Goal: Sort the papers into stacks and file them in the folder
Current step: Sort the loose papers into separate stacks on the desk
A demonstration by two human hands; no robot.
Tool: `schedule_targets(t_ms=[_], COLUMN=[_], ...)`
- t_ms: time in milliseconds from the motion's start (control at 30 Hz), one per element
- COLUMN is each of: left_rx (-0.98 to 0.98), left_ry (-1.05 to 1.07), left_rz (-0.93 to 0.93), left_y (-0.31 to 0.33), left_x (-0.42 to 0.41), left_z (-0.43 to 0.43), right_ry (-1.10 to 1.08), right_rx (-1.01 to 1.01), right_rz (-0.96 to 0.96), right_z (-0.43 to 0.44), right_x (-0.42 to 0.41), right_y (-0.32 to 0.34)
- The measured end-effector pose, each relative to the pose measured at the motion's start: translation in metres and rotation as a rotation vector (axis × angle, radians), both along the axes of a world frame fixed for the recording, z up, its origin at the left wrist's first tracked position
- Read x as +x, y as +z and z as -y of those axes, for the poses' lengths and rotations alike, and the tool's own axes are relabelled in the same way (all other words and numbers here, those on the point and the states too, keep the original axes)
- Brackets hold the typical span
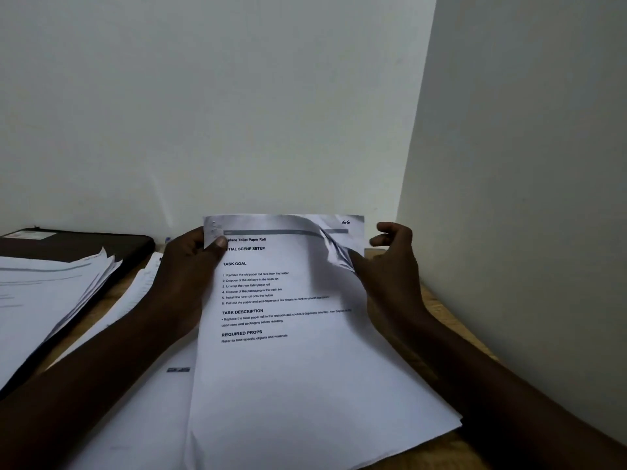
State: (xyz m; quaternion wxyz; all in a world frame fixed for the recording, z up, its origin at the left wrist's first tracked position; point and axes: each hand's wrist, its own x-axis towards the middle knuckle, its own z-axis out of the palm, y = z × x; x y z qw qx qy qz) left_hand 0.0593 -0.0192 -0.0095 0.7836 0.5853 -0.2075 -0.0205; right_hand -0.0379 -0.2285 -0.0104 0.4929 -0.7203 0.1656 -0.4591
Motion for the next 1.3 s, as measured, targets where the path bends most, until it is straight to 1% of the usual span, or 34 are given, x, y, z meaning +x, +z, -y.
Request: schedule_targets(t_ms=[100, 200, 400, 600, 800, 867, 933, 1000, 1067, 1100, 1167, 1200, 1267, 1300], left_rx=[-0.007, -0.007, -0.001, -0.018, -0.019, -0.013, -0.011, 0.002, 0.013, 0.016, 0.019, 0.018, 0.007, 0.002], left_ry=[0.004, 0.005, 0.01, 0.002, 0.012, 0.018, 0.02, 0.03, 0.028, 0.023, 0.015, 0.012, 0.007, 0.007], left_rz=[-0.011, -0.014, -0.023, -0.029, -0.015, -0.015, -0.019, -0.013, -0.007, -0.005, -0.003, -0.004, -0.012, -0.018], left_y=[0.0, 0.0, 0.0, 0.0, 0.002, 0.002, 0.002, 0.003, 0.003, 0.003, 0.002, 0.002, 0.002, 0.002], left_x=[0.0, 0.0, -0.001, -0.001, -0.001, 0.0, 0.001, 0.001, 0.001, 0.001, 0.001, 0.001, 0.001, 0.001], left_z=[0.001, 0.0, 0.001, -0.001, -0.001, -0.002, -0.003, -0.003, -0.003, -0.003, -0.003, -0.002, -0.001, -0.001], right_ry=[0.032, 0.033, -0.019, -0.073, -0.123, -0.028, 0.148, 0.32, 0.427, 0.427, 0.349, 0.279, 0.123, 0.085], right_rx=[0.046, 0.071, -0.096, -0.119, -0.274, -0.277, -0.213, -0.043, 0.15, 0.193, 0.218, 0.203, 0.105, 0.066], right_rz=[0.004, 0.051, 0.093, 0.135, 0.226, 0.248, 0.224, 0.192, 0.165, 0.14, 0.073, 0.041, 0.007, 0.0], right_z=[0.003, 0.0, -0.003, -0.003, -0.004, -0.004, -0.011, -0.019, -0.021, -0.02, -0.014, -0.01, -0.003, -0.002], right_x=[0.002, -0.001, -0.008, -0.007, -0.003, -0.005, -0.008, -0.011, -0.01, -0.01, -0.008, -0.006, -0.002, -0.001], right_y=[-0.002, 0.001, 0.007, 0.005, 0.002, 0.005, 0.008, 0.011, 0.012, 0.011, 0.009, 0.006, 0.002, 0.001])
